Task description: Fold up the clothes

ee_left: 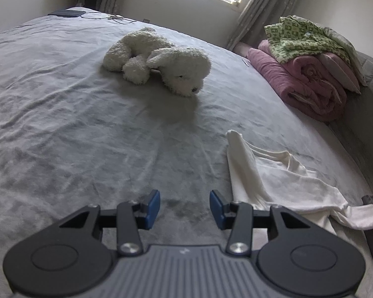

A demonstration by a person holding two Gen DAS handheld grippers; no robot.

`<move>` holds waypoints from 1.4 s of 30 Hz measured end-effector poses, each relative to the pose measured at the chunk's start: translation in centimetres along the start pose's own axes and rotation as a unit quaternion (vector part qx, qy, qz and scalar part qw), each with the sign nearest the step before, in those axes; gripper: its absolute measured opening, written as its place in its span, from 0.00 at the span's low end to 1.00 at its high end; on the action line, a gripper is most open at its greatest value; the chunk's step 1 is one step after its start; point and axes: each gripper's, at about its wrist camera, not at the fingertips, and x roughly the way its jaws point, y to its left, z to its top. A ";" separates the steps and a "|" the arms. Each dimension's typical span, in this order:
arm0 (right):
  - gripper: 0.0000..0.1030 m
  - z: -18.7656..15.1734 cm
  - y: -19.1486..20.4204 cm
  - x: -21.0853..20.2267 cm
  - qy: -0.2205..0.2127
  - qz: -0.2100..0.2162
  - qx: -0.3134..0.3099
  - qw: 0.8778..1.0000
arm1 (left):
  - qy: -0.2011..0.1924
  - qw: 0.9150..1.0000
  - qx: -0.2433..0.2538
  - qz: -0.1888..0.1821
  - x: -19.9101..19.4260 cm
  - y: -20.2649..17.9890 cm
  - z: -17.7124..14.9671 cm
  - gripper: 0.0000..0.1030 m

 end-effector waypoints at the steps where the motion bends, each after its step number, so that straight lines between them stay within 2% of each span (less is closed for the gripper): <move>1: 0.16 0.1 0.0 0.0 0.002 0.002 -0.001 1.000 | 0.003 1.000 0.008 -0.002 0.1 -0.3 -0.1 0.44; 6: 0.17 1.1 -0.7 -0.4 -0.010 0.019 0.016 1.000 | 0.019 0.999 0.047 -0.014 0.6 -2.0 -0.9 0.44; 9: 0.39 2.6 -0.9 -0.7 -0.028 0.018 0.012 0.999 | 0.027 0.998 0.061 -0.020 0.8 -2.5 -1.1 0.44; 13: 0.39 5.9 -0.7 0.3 -0.048 0.017 -0.013 0.999 | 0.032 0.997 0.072 -0.024 1.0 -3.0 -1.4 0.44; 17: 0.39 8.9 -0.7 3.0 -0.049 0.021 -0.028 0.998 | 0.036 0.996 0.076 -0.025 1.2 -3.2 -1.6 0.44; 18: 0.38 9.4 -0.6 3.7 -0.047 0.022 -0.032 0.998 | 0.037 0.996 0.079 -0.024 1.2 -3.2 -1.7 0.44; 20: 0.10 10.0 -0.6 4.8 -0.038 0.012 -0.046 0.998 | 0.040 0.995 0.086 -0.021 1.3 -3.3 -1.8 0.44; 21: 0.05 10.0 -0.5 5.4 -0.026 -0.010 -0.053 0.998 | 0.040 0.995 0.089 -0.020 1.3 -3.4 -1.8 0.44; 24: 0.04 9.4 -1.1 5.3 -0.026 -0.041 -0.050 0.998 | 0.040 0.994 0.095 -0.020 1.4 -3.6 -1.8 0.44; 27: 0.05 9.1 -1.6 5.4 -0.031 -0.043 -0.043 0.998 | 0.044 0.993 0.107 -0.020 1.7 -4.0 -2.1 0.44; 29: 0.06 9.1 -1.6 6.1 -0.023 -0.042 -0.050 0.998 | 0.051 0.992 0.116 -0.017 2.0 -4.3 -2.4 0.44; 31: 0.15 9.7 -1.5 6.0 -0.018 -0.035 -0.056 0.998 | 0.055 0.990 0.126 -0.012 2.2 -4.6 -2.6 0.44; 32: 0.16 9.9 -1.5 5.8 -0.017 -0.030 -0.056 0.998 | 0.057 0.990 0.129 -0.012 2.3 -4.7 -2.7 0.44; 36: 0.36 11.1 -2.7 4.5 -0.049 -0.014 -0.026 0.998 | 0.061 0.988 0.138 -0.012 2.5 -5.0 -2.9 0.44; 42: 0.36 14.9 -4.3 5.4 -0.068 0.009 0.000 0.998 | 0.069 0.984 0.162 -0.015 2.9 -5.7 -3.6 0.44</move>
